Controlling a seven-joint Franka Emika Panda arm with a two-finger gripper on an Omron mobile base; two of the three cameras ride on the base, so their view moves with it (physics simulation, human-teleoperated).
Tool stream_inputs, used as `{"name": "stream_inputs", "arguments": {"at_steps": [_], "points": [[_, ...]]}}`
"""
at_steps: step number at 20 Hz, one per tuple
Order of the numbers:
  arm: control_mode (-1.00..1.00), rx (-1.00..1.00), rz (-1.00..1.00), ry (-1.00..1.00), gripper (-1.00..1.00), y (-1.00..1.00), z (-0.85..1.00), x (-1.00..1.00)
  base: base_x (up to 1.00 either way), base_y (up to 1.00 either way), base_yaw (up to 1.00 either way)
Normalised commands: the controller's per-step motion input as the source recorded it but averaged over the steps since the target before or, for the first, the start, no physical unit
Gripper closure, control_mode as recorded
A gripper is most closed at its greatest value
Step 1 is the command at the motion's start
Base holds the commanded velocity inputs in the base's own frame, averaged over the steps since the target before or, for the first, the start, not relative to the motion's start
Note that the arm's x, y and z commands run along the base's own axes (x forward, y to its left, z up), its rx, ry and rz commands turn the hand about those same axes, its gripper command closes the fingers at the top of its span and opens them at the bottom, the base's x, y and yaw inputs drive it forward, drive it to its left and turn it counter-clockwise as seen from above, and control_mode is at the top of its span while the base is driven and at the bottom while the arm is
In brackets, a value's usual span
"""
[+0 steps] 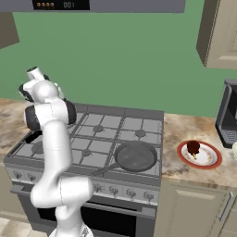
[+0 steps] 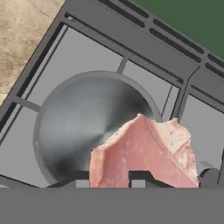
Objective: Place one of the steaks on the plate and the other in the bowl. Then place the bowl in the fridge.
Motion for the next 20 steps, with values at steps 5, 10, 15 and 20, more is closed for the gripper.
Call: {"name": "stream_inputs", "arguments": {"at_steps": [5,10,15,20], "points": [[-1.0,0.02,0.16,-0.2,1.0,-1.0,0.61,-0.98,0.0,0.0,0.0],[-1.0,0.11,0.11,-0.16,1.0,-1.0,0.48,-1.0,0.0,0.0,0.0],[-1.0,0.18,0.01,-0.06,1.0,-0.73,0.91,-1.0,0.0,0.0,0.0],[-1.0,0.03,0.03,-0.11,1.0,-0.36,0.6,-1.0,0.0,0.0,0.0]]}}
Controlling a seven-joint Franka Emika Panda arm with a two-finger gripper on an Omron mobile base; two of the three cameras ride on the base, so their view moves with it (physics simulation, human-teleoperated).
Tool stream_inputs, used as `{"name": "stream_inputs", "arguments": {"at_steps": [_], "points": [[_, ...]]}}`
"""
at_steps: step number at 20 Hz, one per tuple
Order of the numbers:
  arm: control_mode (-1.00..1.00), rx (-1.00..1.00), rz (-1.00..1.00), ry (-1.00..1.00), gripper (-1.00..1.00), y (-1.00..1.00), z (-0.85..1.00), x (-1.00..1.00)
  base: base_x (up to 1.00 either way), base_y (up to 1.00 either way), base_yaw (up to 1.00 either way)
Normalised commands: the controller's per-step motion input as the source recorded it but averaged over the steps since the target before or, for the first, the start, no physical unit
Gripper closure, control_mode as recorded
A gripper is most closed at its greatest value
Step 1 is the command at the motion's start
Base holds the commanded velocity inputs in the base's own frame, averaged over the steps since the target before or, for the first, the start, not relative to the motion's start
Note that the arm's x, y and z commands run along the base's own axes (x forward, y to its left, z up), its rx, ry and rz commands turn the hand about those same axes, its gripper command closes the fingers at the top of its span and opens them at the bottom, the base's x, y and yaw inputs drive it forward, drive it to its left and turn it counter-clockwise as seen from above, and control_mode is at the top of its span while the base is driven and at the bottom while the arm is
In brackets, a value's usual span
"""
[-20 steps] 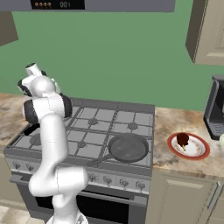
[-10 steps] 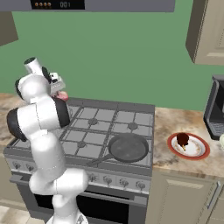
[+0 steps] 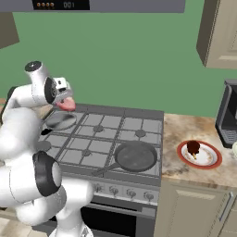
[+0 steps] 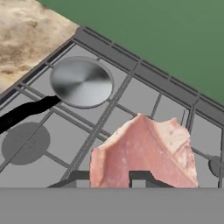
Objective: Place one of the steaks on the plate and the other in the bowl. Then place the bowl in the fridge.
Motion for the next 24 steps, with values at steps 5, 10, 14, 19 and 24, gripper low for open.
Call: {"name": "stream_inputs", "arguments": {"at_steps": [5,10,14,19,24], "points": [[-1.0,0.0,0.07,-0.19,1.0,-0.07,0.22,-0.96,0.0,0.0,0.0],[-1.0,0.06,0.07,-0.07,1.0,-0.18,0.52,-0.54,0.0,0.0,0.0],[1.0,0.0,0.0,0.0,1.0,0.0,0.0,0.0,-0.96,-0.94,0.0],[1.0,0.0,0.0,0.0,1.0,0.0,0.0,0.0,-0.82,-1.0,0.0],[1.0,0.0,0.0,0.0,1.0,0.0,0.0,0.0,0.06,-1.0,0.0]]}}
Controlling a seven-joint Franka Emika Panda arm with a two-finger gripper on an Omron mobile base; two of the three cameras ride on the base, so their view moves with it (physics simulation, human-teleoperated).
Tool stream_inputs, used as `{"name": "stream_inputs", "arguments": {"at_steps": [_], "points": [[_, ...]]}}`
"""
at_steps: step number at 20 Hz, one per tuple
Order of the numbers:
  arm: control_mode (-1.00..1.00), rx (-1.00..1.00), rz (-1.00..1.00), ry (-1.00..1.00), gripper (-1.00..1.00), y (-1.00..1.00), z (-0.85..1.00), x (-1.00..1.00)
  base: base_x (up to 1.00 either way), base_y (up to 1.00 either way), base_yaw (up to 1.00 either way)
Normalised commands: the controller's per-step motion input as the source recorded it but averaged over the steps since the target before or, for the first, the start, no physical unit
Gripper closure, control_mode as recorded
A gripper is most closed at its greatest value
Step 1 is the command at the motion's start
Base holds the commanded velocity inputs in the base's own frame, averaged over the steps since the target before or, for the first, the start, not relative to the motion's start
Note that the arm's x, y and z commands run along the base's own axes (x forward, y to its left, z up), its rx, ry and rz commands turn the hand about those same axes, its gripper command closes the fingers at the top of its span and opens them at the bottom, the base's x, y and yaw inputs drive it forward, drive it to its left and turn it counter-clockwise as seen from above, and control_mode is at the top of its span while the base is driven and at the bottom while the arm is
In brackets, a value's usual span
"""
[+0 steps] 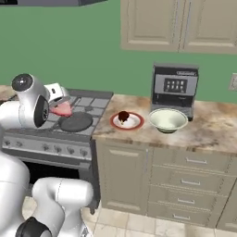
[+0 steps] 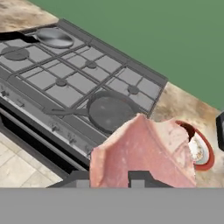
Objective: Place one of the steaks on the plate and the other in the bowl. Then place the bowl in the fridge.
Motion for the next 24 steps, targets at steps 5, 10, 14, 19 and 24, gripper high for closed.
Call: {"name": "stream_inputs", "arguments": {"at_steps": [5,10,14,19,24], "points": [[1.0,0.0,0.0,0.0,1.0,0.0,0.0,0.0,0.16,-1.0,0.0],[1.0,0.0,0.0,0.0,1.0,0.0,0.0,0.0,0.72,-1.0,0.0],[1.0,0.0,0.0,0.0,1.0,0.0,0.0,0.0,0.85,-0.92,0.01],[1.0,0.0,0.0,0.0,1.0,0.0,0.0,0.0,0.51,-0.08,0.02],[1.0,0.0,0.0,0.0,1.0,0.0,0.0,0.0,0.48,0.05,0.31]]}}
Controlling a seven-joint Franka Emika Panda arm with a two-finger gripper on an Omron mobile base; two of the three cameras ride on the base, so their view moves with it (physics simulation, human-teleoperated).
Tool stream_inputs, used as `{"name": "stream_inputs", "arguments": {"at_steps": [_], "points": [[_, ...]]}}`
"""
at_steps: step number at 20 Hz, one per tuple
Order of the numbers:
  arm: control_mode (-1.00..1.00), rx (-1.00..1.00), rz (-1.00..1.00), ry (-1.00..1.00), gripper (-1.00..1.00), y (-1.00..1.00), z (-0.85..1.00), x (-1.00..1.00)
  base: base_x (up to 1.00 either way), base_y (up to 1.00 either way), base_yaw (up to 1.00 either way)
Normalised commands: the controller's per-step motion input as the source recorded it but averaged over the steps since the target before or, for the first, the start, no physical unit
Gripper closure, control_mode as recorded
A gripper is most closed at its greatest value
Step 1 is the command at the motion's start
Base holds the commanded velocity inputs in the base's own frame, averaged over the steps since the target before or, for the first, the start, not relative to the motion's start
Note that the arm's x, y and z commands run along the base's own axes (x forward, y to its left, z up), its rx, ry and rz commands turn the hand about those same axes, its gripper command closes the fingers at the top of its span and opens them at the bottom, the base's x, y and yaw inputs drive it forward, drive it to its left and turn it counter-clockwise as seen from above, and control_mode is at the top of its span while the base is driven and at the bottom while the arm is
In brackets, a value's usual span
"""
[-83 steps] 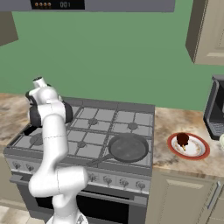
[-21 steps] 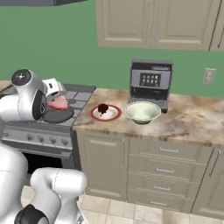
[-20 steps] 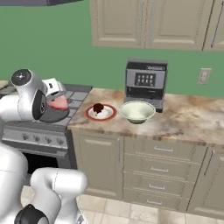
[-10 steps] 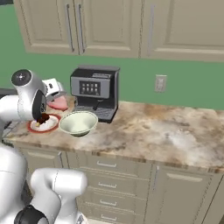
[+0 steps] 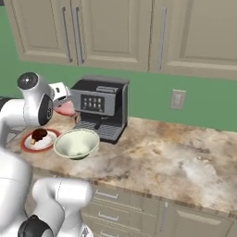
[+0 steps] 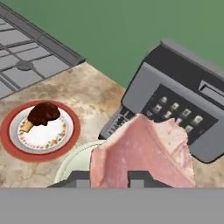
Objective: Place one of the steaks on the plate and the other in the bowl. Then place the bowl in the fridge.
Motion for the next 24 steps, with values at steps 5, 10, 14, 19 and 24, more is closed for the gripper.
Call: {"name": "stream_inputs", "arguments": {"at_steps": [5,10,14,19,24], "points": [[1.0,0.0,0.0,0.0,1.0,0.0,0.0,0.0,0.06,-0.24,0.38],[-1.0,0.0,0.07,0.07,1.0,0.0,-0.44,0.0,0.0,0.0,0.1],[-1.0,0.0,0.04,0.16,1.0,-0.06,-0.7,0.2,0.0,0.0,0.0],[-1.0,-0.02,0.0,0.2,1.0,-0.16,-0.78,0.61,0.0,0.0,0.0],[-1.0,-0.04,0.0,0.16,1.0,-0.3,-0.6,0.46,0.0,0.0,0.0]]}}
